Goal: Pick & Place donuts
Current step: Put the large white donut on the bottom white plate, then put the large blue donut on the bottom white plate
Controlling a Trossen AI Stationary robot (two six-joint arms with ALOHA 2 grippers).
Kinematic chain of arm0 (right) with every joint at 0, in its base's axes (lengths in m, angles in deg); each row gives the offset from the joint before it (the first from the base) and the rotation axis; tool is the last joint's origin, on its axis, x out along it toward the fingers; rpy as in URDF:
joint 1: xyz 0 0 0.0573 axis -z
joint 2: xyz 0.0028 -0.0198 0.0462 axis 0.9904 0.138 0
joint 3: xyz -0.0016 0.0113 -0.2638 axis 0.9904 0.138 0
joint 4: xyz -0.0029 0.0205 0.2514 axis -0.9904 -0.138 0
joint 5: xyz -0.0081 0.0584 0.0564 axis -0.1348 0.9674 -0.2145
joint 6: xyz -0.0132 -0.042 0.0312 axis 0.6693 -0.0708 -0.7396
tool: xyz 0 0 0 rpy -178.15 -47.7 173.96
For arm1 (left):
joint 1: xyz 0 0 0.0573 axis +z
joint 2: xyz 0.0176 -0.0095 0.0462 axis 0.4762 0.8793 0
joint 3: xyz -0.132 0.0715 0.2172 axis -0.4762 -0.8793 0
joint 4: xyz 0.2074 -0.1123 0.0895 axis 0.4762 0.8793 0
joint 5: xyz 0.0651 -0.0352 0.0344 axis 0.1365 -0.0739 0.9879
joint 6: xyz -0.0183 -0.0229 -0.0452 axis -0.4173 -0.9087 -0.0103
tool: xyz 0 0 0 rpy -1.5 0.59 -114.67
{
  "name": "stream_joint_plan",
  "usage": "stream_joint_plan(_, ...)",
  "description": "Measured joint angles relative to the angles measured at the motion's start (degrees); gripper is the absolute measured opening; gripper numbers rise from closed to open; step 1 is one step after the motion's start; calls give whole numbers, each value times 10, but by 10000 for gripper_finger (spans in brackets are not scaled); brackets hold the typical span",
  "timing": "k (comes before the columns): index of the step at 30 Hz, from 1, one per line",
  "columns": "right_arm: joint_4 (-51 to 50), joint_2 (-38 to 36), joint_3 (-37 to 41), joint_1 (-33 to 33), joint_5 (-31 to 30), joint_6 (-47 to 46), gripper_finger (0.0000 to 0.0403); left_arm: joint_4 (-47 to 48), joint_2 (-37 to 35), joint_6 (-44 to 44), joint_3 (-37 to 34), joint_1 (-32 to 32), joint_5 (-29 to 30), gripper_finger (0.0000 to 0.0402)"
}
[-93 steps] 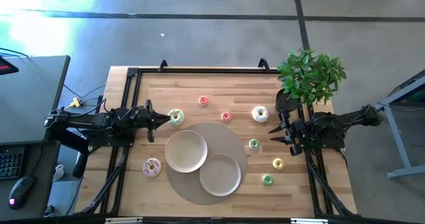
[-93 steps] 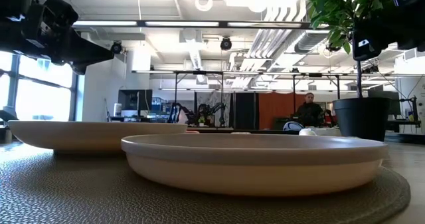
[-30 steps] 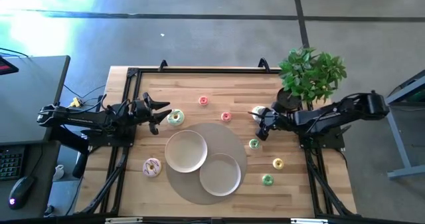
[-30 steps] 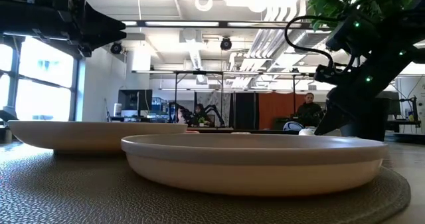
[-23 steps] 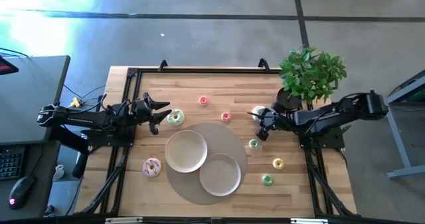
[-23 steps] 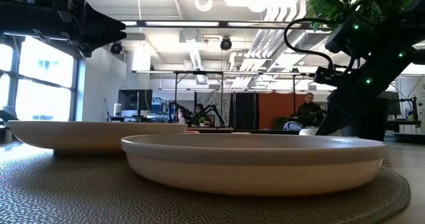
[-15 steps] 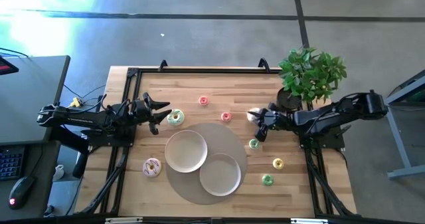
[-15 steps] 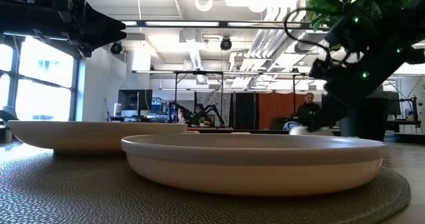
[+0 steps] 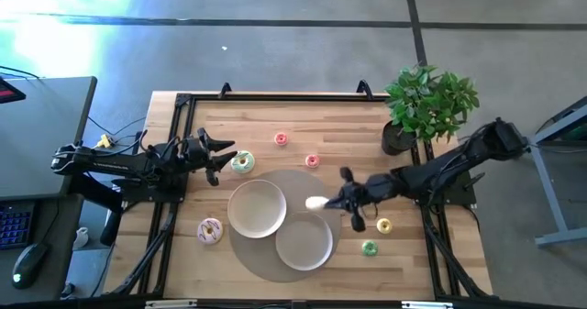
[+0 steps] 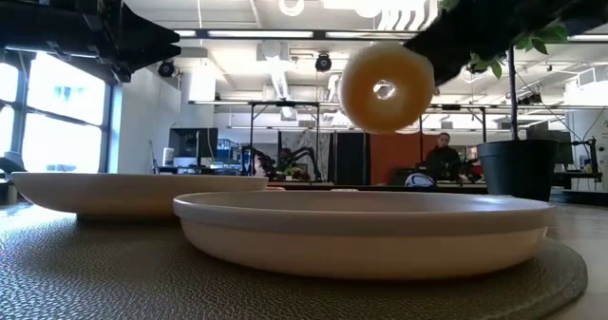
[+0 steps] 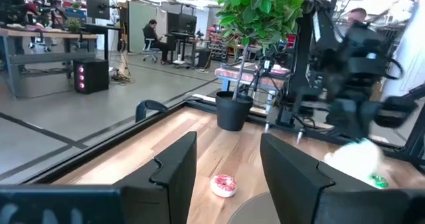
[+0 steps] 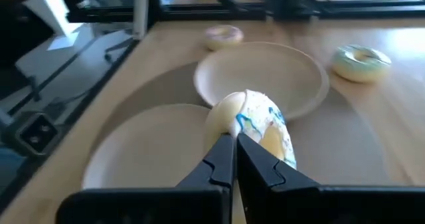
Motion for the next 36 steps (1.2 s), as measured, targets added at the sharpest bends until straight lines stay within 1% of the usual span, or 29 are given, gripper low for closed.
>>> stream_joint_plan(4,-2,82,-48,-34,-6,35,3,1,0,-18,0,0,-2,166)
stream_joint_plan(7,-17,146,-80,-54,-34,81,2,17,0,-47,0,0,-3,166)
stream_joint_plan(9,-21,178,-98,-64,-56,96,2,42,0,-69,0,0,-10,166)
stream_joint_plan(10,-21,190,-107,-67,-57,100,2,57,0,-83,0,0,-15,166)
stream_joint_plan(14,-15,228,-135,-74,-48,71,3,115,0,-127,0,0,-23,165)
stream_joint_plan(19,-25,263,-140,-75,-36,53,25,133,0,-131,0,0,-18,165)
stream_joint_plan(22,-27,274,-140,-75,-30,42,46,132,0,-131,0,0,-18,165)
stream_joint_plan(28,-27,270,-140,-76,-24,24,99,133,0,-138,0,0,-43,165)
stream_joint_plan(32,-27,254,-140,-76,-20,32,133,133,0,-155,0,0,-62,165)
stream_joint_plan(36,-29,220,-140,-76,-29,62,154,133,0,-169,0,0,-94,165)
